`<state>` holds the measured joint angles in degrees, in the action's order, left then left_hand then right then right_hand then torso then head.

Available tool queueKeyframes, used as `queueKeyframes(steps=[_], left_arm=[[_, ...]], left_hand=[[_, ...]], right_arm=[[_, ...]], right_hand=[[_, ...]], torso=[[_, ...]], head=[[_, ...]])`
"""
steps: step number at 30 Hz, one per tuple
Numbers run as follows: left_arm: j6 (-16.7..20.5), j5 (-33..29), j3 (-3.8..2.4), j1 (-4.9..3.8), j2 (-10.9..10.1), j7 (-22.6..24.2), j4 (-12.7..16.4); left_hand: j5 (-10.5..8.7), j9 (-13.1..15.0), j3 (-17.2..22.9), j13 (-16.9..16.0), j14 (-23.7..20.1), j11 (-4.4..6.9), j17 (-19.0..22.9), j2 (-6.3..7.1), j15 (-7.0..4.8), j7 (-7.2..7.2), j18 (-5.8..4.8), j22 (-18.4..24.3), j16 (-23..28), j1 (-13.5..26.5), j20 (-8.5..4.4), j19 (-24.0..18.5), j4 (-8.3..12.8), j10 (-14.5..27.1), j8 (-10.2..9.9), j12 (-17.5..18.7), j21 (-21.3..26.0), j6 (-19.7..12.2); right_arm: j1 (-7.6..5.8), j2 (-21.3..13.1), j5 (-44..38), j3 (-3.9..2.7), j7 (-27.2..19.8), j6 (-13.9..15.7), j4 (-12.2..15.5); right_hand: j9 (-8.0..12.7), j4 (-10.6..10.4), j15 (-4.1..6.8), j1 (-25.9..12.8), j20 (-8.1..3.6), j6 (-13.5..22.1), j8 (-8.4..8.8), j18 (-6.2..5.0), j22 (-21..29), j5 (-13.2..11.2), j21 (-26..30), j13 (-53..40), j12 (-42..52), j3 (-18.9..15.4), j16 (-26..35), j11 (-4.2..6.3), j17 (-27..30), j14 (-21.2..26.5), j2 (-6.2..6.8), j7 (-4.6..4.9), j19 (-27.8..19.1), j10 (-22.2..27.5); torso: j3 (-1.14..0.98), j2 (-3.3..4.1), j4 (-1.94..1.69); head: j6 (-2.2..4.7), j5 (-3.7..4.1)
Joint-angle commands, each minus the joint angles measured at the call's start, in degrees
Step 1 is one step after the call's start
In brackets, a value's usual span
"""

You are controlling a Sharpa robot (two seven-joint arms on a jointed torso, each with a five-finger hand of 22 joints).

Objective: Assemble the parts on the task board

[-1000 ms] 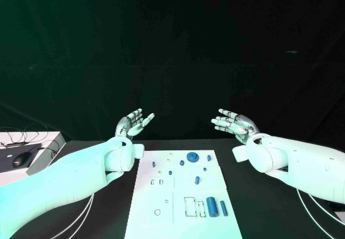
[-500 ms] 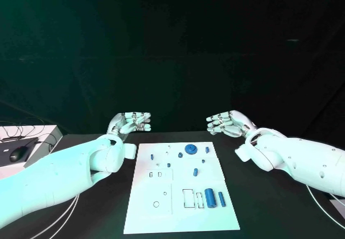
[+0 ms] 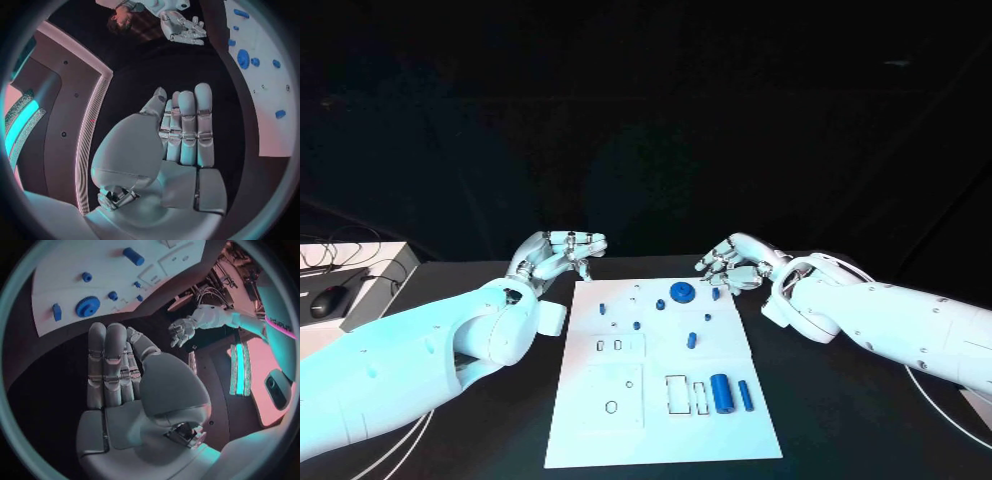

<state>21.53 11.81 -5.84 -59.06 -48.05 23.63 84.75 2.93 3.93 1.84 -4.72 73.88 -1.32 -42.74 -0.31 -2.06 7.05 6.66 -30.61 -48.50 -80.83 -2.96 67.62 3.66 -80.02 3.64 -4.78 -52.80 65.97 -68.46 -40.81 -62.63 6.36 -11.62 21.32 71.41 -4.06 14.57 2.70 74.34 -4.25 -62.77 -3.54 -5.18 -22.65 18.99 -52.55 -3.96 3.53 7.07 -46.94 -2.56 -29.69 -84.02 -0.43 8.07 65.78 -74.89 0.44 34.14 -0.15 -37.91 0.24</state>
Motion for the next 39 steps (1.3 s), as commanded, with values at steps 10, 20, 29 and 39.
queueKeyframes(steps=[10, 20, 29, 39], left_arm=[[-3.07, 5.23, -1.24, 0.57, -1.88, -2.67, 4.82], [-2.97, 5.86, -1.54, 0.61, -2.52, -2.97, 6.19], [-2.96, 5.86, -1.58, 0.61, -2.58, -3.10, 5.99], [-2.89, 5.75, -1.58, 0.61, -2.69, -3.17, 5.53]], left_hand=[[0.02, 0.15, 0.93, -3.68, 1.08, 0.34, -6.14, -0.21, -0.49, -0.38, 2.77, -8.69, -2.80, 1.69, 0.34, -2.03, 2.68, 0.84, 0.33, -3.33, -9.04, 0.65], [0.00, 0.10, 1.06, -5.18, 1.69, 0.22, -7.90, -0.24, -0.41, -0.21, 3.04, -10.87, -1.71, 2.29, 0.59, -1.90, 3.15, 2.11, 0.23, -4.56, -10.36, 0.08], [-0.02, 0.09, 1.25, -4.58, 1.73, -0.16, -7.77, -0.27, -0.12, 0.03, 3.24, -11.01, 0.26, 2.56, 0.88, -2.17, 3.31, 3.20, 0.26, -4.11, -10.03, -0.76], [-0.03, 0.09, 1.58, -2.43, 2.19, -0.44, -7.17, -0.33, 0.05, 0.21, 3.50, -10.14, 2.25, 2.80, 1.14, -2.61, 3.35, 3.19, 0.27, -3.04, -8.82, -1.12]], right_arm=[[0.38, 5.96, -23.52, -0.14, 13.64, 2.37, -1.98], [0.29, 8.47, -28.26, -0.28, 16.68, 0.45, -1.80], [0.28, 9.09, -31.84, -0.29, 17.54, 2.17, -1.06], [0.28, 8.69, -33.23, -0.29, 19.32, 1.11, 0.39]], right_hand=[[-0.15, 0.21, -1.60, -1.33, 2.00, 1.65, -0.04, -3.76, -3.35, -0.54, -1.62, 0.30, 0.00, 1.37, -9.73, -2.46, -5.82, 1.65, 2.26, 0.89, 1.63, 7.32], [-0.17, -2.14, -2.10, -1.86, 2.81, 2.70, -0.12, -4.02, -11.35, 0.46, -4.58, 0.30, -0.06, 0.82, -14.43, -2.72, -7.43, 2.53, 4.32, 0.33, 4.36, 8.65], [-0.03, -5.28, -1.04, -2.25, 1.64, 3.82, -0.05, 0.46, -44.19, 1.75, -24.39, -0.41, 0.65, -0.17, -11.32, -1.49, -4.49, 2.31, 6.93, -1.00, 14.77, 6.17], [-0.13, -8.04, -1.64, -1.85, 2.35, 3.13, -0.11, -1.93, -41.15, 1.83, -18.99, -0.46, 0.80, -0.30, -14.69, -1.92, -7.69, 3.16, 8.21, -0.69, 15.18, 6.53]], torso=[[0.82, 2.72, -1.40], [1.48, 3.49, -2.45], [1.81, 3.98, -2.47], [1.86, 4.21, -2.60]], head=[[0.19, 0.10], [0.07, 0.44], [0.14, 0.57], [0.00, 0.47]])
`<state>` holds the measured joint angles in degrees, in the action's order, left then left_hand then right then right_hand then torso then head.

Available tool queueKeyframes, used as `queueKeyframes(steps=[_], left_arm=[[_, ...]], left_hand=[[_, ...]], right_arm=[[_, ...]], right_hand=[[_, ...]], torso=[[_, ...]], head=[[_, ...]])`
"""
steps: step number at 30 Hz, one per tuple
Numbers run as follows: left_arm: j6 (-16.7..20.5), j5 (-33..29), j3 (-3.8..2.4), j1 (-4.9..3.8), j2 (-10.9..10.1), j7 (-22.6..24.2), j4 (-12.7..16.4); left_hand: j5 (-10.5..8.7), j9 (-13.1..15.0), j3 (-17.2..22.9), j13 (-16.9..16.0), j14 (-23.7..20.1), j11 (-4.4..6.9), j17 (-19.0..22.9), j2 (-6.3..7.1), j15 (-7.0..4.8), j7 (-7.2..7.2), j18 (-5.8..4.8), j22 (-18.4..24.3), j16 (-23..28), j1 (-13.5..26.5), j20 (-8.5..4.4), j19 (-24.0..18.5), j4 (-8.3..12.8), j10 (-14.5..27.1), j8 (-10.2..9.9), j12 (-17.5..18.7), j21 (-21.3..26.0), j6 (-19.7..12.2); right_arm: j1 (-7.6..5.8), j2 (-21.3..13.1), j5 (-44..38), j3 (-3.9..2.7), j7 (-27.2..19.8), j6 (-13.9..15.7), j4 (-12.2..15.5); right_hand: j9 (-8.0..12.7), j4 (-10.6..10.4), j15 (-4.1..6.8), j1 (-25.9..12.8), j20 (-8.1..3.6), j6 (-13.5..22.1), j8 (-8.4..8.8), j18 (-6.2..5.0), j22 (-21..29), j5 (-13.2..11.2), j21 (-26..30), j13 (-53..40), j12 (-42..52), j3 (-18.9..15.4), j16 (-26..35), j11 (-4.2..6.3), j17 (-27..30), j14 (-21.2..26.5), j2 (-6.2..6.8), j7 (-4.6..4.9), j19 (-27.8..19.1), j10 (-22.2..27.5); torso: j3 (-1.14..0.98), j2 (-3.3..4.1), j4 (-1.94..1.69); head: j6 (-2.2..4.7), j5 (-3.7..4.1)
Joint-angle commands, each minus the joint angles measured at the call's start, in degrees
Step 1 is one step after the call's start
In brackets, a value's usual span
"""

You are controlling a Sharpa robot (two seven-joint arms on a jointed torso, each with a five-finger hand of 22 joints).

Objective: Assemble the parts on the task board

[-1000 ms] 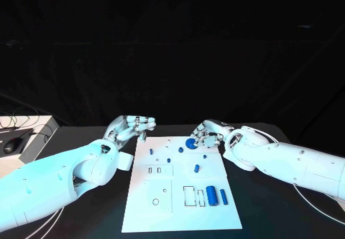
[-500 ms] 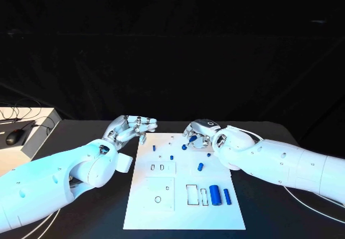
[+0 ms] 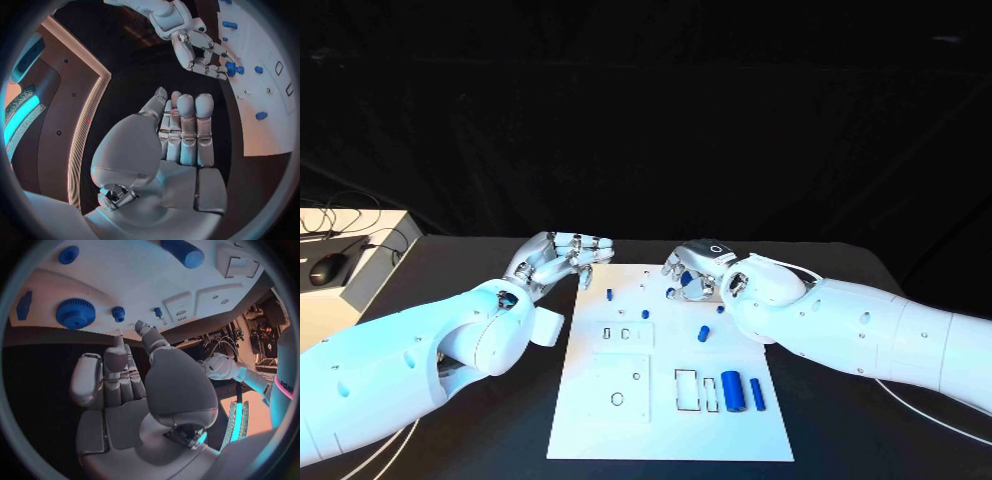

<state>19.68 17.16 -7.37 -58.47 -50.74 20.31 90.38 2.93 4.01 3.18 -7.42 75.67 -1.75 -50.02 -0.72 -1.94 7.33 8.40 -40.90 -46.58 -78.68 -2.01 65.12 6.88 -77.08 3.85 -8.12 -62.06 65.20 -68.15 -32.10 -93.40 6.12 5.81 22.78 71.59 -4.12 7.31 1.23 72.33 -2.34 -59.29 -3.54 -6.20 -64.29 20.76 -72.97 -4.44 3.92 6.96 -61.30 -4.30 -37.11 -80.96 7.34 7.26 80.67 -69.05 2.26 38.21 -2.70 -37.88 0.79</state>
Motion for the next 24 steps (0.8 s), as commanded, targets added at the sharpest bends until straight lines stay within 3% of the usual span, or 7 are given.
queueKeyframes(steps=[1, 9, 13, 24], left_arm=[[-1.04, 0.38, -0.05, 0.03, 0.02, 0.15, -0.14], [-1.19, 0.23, -0.05, 0.03, 0.15, 0.10, -0.16], [-1.33, 0.19, -0.05, 0.03, 0.14, 0.03, -0.13], [-1.35, -0.09, -0.05, 0.03, 0.07, -0.15, -0.34]], left_hand=[[-0.05, 0.01, 0.31, 0.67, 0.48, -0.07, 0.25, 0.10, -0.04, -0.06, 1.78, 0.22, 0.65, 0.66, 0.23, -0.10, 0.15, 0.20, 0.05, 0.49, 0.60, -0.36], [-0.02, 0.00, 0.67, 2.28, 0.86, -0.19, 0.62, 0.00, 0.02, 0.00, 1.93, 0.72, 1.55, 0.79, 0.32, -0.10, 0.10, 0.14, 0.04, 1.21, 1.37, -0.41], [-0.01, 0.01, 0.89, 3.06, 1.18, -0.23, 0.87, 0.03, 0.01, -0.01, 2.04, 0.96, 1.97, 0.84, 0.35, 0.05, 0.09, -0.02, 0.07, 1.52, 1.79, -0.37], [-0.02, 0.00, 1.01, 3.34, 1.43, -0.34, 1.04, 0.10, 0.05, 0.11, 2.09, 1.04, 2.28, 1.07, 0.36, 0.27, -0.09, 0.04, 0.03, 1.82, 2.13, -0.52]], right_arm=[[-0.03, 0.05, -2.70, -0.05, 2.17, -0.54, 0.17], [0.00, 0.56, -4.04, -0.04, 3.56, -2.24, -0.29], [0.15, 0.85, -4.52, 0.00, 4.09, -3.27, -0.64], [0.38, 1.29, -5.16, 0.03, 4.40, -2.94, -1.44]], right_hand=[[-0.03, -0.89, -0.30, 0.33, 0.46, -0.31, -0.01, -1.31, 1.56, 0.21, 2.74, 0.17, 0.15, -0.27, -0.26, -0.37, -0.29, 0.16, 0.54, 0.30, 0.13, 1.44], [-0.01, -1.07, -0.55, 0.56, 0.81, -1.28, 0.02, -2.32, 3.14, 1.59, 7.38, 0.49, 0.04, 0.58, -0.25, -0.75, -0.38, 0.19, 0.78, 0.12, 0.76, 3.47], [-0.06, -1.53, -0.73, 0.69, 0.96, -2.09, -0.03, -2.74, 3.25, 1.69, 10.08, 0.62, -0.05, 1.09, -0.08, -1.00, -0.21, 0.21, 1.01, -0.05, 1.19, 4.72], [0.08, -0.80, -0.99, 0.99, 1.30, -3.86, -0.01, -3.47, 2.88, 2.12, 14.14, 0.85, -0.15, 4.53, 0.06, -1.43, 0.47, 0.17, 0.73, 0.37, 1.87, 5.89]], torso=[[0.03, 0.18, 0.01], [0.23, 0.62, -0.25], [0.22, 0.80, -0.32], [0.59, 1.49, -0.70]], head=[[0.00, -0.12], [0.14, 0.05], [-0.02, -0.08], [0.08, 0.38]])
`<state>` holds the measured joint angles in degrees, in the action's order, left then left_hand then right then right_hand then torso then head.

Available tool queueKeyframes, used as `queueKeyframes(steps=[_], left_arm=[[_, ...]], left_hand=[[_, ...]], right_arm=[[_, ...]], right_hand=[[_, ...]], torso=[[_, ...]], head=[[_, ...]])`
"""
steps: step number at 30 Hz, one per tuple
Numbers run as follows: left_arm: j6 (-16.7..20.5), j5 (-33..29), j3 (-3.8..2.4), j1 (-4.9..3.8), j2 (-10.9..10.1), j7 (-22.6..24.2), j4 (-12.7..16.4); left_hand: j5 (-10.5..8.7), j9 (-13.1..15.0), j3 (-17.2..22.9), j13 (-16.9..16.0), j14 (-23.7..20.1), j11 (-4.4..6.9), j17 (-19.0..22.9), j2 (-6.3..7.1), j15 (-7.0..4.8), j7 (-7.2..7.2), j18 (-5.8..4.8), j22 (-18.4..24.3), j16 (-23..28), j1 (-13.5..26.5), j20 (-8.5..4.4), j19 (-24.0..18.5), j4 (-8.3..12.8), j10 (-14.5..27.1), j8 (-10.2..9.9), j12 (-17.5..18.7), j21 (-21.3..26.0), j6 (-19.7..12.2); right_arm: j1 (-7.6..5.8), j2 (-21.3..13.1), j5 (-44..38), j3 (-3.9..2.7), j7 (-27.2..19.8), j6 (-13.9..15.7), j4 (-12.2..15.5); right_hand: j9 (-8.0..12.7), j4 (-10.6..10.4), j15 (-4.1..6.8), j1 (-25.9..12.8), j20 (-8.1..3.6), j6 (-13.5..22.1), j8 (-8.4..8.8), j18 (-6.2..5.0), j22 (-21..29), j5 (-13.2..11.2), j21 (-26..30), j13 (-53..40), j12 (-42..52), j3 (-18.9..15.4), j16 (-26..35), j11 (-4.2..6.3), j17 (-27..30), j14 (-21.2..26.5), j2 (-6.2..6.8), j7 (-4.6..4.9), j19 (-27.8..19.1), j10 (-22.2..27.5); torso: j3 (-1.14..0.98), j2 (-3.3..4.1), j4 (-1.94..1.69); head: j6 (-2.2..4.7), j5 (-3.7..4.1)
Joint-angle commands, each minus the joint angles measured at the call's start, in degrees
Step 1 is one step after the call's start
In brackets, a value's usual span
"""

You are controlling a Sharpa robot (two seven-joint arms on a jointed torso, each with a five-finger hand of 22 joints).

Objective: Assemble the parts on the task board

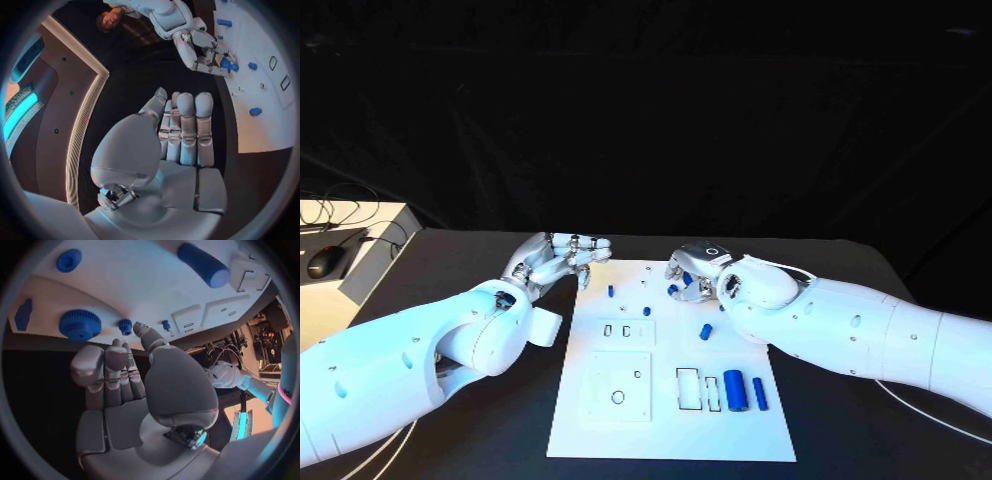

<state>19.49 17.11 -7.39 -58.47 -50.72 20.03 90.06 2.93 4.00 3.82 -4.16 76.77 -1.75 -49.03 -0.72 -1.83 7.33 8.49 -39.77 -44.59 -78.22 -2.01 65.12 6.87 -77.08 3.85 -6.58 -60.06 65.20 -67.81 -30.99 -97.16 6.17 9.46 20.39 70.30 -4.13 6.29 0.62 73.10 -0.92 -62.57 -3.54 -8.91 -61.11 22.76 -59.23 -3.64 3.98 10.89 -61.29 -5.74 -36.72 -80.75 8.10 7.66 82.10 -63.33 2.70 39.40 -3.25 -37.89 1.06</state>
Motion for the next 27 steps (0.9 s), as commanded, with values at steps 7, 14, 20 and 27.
queueKeyframes(steps=[7, 14, 20, 27], left_arm=[[-1.21, -0.11, -0.04, 0.03, 0.00, 0.00, -0.02], [-1.20, -0.13, -0.04, 0.03, -0.02, -0.14, -0.14], [-1.15, -0.13, -0.04, 0.03, -0.05, -0.23, -0.23], [-1.18, -0.16, -0.04, 0.03, -0.04, -0.29, -0.40]], left_hand=[[-0.02, 0.00, 0.41, 0.08, 0.42, -0.36, 0.06, 0.11, -0.05, 0.17, 1.97, -0.35, 0.27, 0.63, 0.36, 0.46, -0.12, 0.05, 0.04, 0.33, 0.01, -0.59], [-0.03, 0.01, 0.44, 0.08, 0.49, -0.35, 0.07, 0.11, -0.06, 0.16, 1.95, -0.57, 0.26, 0.64, 0.36, 0.59, -0.16, 0.02, 0.05, 0.34, -0.10, -0.60], [-0.02, 0.01, 0.45, 0.09, 0.50, -0.37, 0.09, 0.13, -0.06, 0.19, 1.95, -0.60, 0.28, 0.64, 0.36, 0.61, -0.18, 0.07, 0.04, 0.38, -0.09, -0.63], [-0.02, 0.02, 0.50, 0.08, 0.59, -0.38, 0.13, 0.12, -0.06, 0.20, 1.96, -0.77, 0.30, 0.65, 0.36, 0.70, -0.24, 0.05, 0.06, 0.40, -0.14, -0.63]], right_arm=[[0.20, 0.45, -1.44, -0.02, 0.59, -0.54, -0.52], [0.28, 0.63, -1.36, -0.02, 0.37, -0.64, -0.73], [0.30, 0.62, -1.29, -0.02, 0.32, -1.23, -0.77], [0.30, 0.41, -1.32, -0.02, 0.40, -2.05, -0.74]], right_hand=[[0.13, 1.36, -0.31, -0.36, -0.17, -0.84, -0.02, -0.77, -1.56, -0.01, 1.74, 0.07, -0.26, 2.99, -0.01, 0.09, 0.30, -0.01, -0.38, -0.04, 0.82, -0.28], [0.10, 2.22, -0.12, -0.71, -0.28, -1.08, -0.03, -0.63, -3.13, -0.34, 2.46, 0.07, -0.38, 4.79, -0.07, 0.39, 0.32, -0.01, -1.22, -0.15, 1.19, -1.79], [0.05, 2.87, 0.25, -0.70, -0.57, -1.49, -0.05, -0.26, -4.44, -0.81, 2.06, 0.07, -0.44, 6.95, -0.22, 0.93, 0.08, 0.01, -2.16, -0.28, 1.40, -3.95], [0.00, 3.63, 0.59, -1.09, -1.00, -2.42, -0.05, 0.19, -6.29, -1.42, 2.04, 0.05, -0.52, 9.00, -0.22, 1.41, -0.40, 0.01, -2.97, -0.46, 1.58, -5.57]], torso=[[0.21, 0.57, -0.17], [0.25, 0.63, -0.18], [0.24, 0.82, -0.08], [0.26, 0.88, -0.06]], head=[[-0.01, 0.01], [-0.07, -0.15], [-0.21, -0.25], [-0.34, -0.19]])
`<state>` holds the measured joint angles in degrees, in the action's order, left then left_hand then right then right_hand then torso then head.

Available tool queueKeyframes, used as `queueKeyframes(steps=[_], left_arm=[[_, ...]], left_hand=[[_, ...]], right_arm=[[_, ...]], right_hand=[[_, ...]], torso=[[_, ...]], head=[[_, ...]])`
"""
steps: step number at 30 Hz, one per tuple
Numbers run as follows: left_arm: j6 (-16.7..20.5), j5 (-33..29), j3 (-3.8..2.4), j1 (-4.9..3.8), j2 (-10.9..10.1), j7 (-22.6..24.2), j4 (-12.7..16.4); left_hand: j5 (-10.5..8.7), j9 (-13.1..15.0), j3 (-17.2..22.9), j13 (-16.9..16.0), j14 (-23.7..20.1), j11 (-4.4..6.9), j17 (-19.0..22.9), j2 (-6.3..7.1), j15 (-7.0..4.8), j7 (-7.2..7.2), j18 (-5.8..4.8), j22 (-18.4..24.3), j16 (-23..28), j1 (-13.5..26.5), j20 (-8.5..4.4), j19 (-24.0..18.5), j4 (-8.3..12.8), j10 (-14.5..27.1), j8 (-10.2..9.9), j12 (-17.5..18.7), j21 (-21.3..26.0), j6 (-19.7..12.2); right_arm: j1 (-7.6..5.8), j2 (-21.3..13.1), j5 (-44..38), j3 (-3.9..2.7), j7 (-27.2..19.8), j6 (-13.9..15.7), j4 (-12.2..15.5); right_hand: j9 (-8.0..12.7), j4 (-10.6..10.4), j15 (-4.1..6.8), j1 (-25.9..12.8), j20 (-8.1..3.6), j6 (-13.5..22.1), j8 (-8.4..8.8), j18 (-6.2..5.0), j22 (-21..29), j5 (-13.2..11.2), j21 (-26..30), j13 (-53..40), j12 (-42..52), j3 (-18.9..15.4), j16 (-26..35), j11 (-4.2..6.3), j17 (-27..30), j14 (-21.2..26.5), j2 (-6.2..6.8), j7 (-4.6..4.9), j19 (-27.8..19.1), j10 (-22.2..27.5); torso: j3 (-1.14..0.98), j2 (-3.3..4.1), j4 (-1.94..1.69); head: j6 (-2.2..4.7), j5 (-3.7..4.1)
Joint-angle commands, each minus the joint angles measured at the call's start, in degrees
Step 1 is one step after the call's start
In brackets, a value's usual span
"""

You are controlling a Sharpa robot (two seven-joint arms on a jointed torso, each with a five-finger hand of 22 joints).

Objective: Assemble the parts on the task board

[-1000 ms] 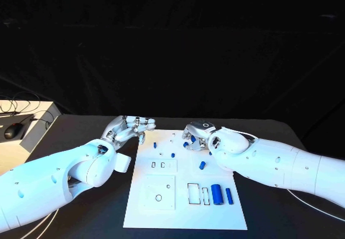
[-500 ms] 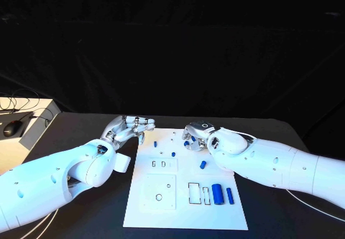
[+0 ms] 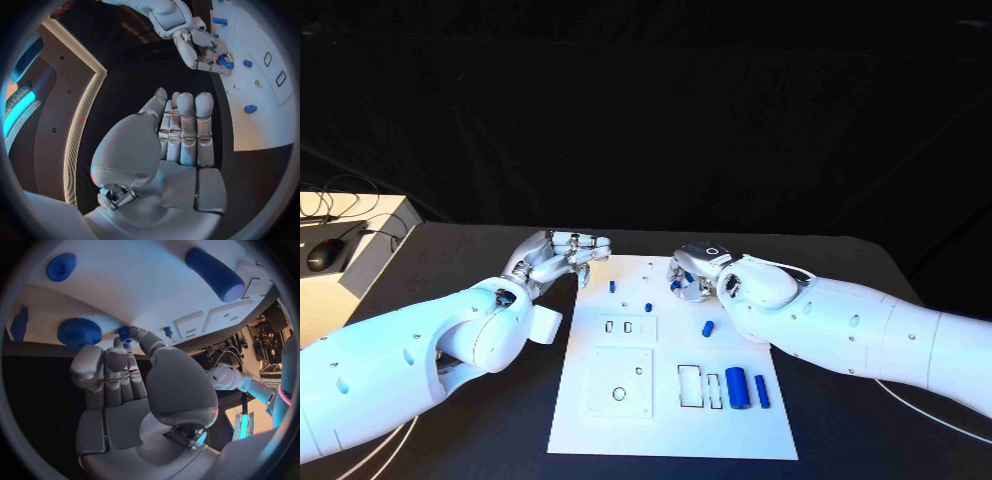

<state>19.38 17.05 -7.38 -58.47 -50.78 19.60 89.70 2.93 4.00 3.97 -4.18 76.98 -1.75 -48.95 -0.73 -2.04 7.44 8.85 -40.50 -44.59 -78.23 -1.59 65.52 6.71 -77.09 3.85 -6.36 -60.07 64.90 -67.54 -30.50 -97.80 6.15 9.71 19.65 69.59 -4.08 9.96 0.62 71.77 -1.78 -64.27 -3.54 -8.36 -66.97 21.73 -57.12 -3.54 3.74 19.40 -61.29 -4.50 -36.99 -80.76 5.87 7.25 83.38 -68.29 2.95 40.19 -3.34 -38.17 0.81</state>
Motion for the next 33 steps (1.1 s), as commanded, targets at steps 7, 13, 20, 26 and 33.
queueKeyframes(steps=[7, 13, 20, 26, 33], left_arm=[[-1.06, -0.12, -0.04, 0.03, 0.06, 0.12, -0.22], [-1.09, -0.13, -0.04, 0.03, 0.11, 0.08, -0.34], [-1.11, -0.13, -0.04, 0.03, 0.14, 0.06, -0.53], [-1.06, -0.16, -0.04, 0.03, 0.17, 0.08, -0.73], [-1.06, -0.18, -0.04, 0.03, 0.19, 0.09, -0.89]], left_hand=[[-0.02, 0.02, 0.35, 0.09, 0.38, -0.37, 0.05, 0.13, 0.15, 0.09, 1.60, -0.04, 0.30, 0.66, -0.06, 0.30, -0.08, 0.06, 0.06, 0.19, -0.14, -0.33], [-0.02, 0.02, 0.38, 0.10, 0.41, -0.38, 0.09, 0.14, 0.15, 0.10, 1.59, -0.22, 0.32, 0.68, -0.04, 0.34, -0.16, 0.08, 0.05, 0.23, -0.17, -0.38], [-0.02, 0.02, 0.42, 0.10, 0.44, -0.40, 0.11, 0.18, 0.16, 0.10, 1.59, -0.35, 0.32, 0.61, -0.05, 0.37, -0.15, 0.13, 0.04, 0.27, -0.19, -0.42], [-0.02, 0.02, 0.42, 0.10, 0.44, -0.40, 0.11, 0.18, 0.16, 0.10, 1.59, -0.35, 0.32, 0.61, -0.05, 0.37, -0.15, 0.13, 0.04, 0.27, -0.19, -0.42], [-0.02, 0.02, 0.46, 0.10, 0.47, -0.39, 0.11, 0.20, 0.15, 0.09, 1.58, -0.48, 0.29, 0.54, -0.05, 0.43, -0.11, 0.14, 0.06, 0.28, -0.25, -0.43]], right_arm=[[0.03, -0.14, -0.69, 0.00, 0.07, -1.85, 0.12], [0.03, -0.15, -0.84, 0.00, 0.44, -0.29, 0.19], [0.03, -0.42, -1.55, -0.01, 2.10, 4.57, 0.62], [0.03, -0.79, -1.83, -0.09, 2.85, 7.97, 1.55], [0.00, -0.95, -2.54, -0.55, 3.90, 11.33, 2.90]], right_hand=[[-0.15, 0.50, 0.86, 0.61, -0.42, -1.83, -0.11, -0.02, -2.02, -0.77, -0.11, -0.09, -0.25, 1.24, -0.16, 0.60, -0.60, 0.00, -1.94, -0.26, 0.50, -1.93], [-0.38, 0.91, 1.24, 1.23, -0.77, -3.44, -0.14, 0.38, -3.38, -1.18, -0.46, -0.17, -0.31, 1.22, -0.06, 1.13, -1.00, -0.01, -3.36, -0.61, 0.66, -3.53], [-0.91, 1.86, 1.74, 2.29, -1.30, -5.37, -0.16, 1.10, -5.37, -2.13, -1.96, -0.22, -0.28, 1.84, -0.19, 1.81, -1.68, -0.08, -5.15, -1.04, 0.87, -5.61], [-1.02, 2.40, 1.79, 2.09, -1.44, -5.57, -0.14, 1.29, -6.51, -2.69, -2.10, -0.21, -0.29, 2.15, -0.25, 1.89, -2.41, -0.13, -5.35, -1.11, 0.91, -5.81], [-1.03, 2.79, 1.84, 2.05, -1.52, -5.84, -0.16, 1.44, -9.06, -2.93, -0.81, -0.17, -0.30, 2.00, 0.12, 1.95, -3.76, -0.31, -5.36, -1.24, 1.42, -5.90]], torso=[[0.02, 0.19, -0.02], [0.06, 0.22, 0.03], [0.08, 0.32, 0.00], [0.09, 0.30, -0.02], [0.13, 0.37, 0.02]], head=[[-0.07, 0.07], [-0.03, 0.02], [0.14, -0.07], [0.21, -0.11], [0.48, -0.20]])
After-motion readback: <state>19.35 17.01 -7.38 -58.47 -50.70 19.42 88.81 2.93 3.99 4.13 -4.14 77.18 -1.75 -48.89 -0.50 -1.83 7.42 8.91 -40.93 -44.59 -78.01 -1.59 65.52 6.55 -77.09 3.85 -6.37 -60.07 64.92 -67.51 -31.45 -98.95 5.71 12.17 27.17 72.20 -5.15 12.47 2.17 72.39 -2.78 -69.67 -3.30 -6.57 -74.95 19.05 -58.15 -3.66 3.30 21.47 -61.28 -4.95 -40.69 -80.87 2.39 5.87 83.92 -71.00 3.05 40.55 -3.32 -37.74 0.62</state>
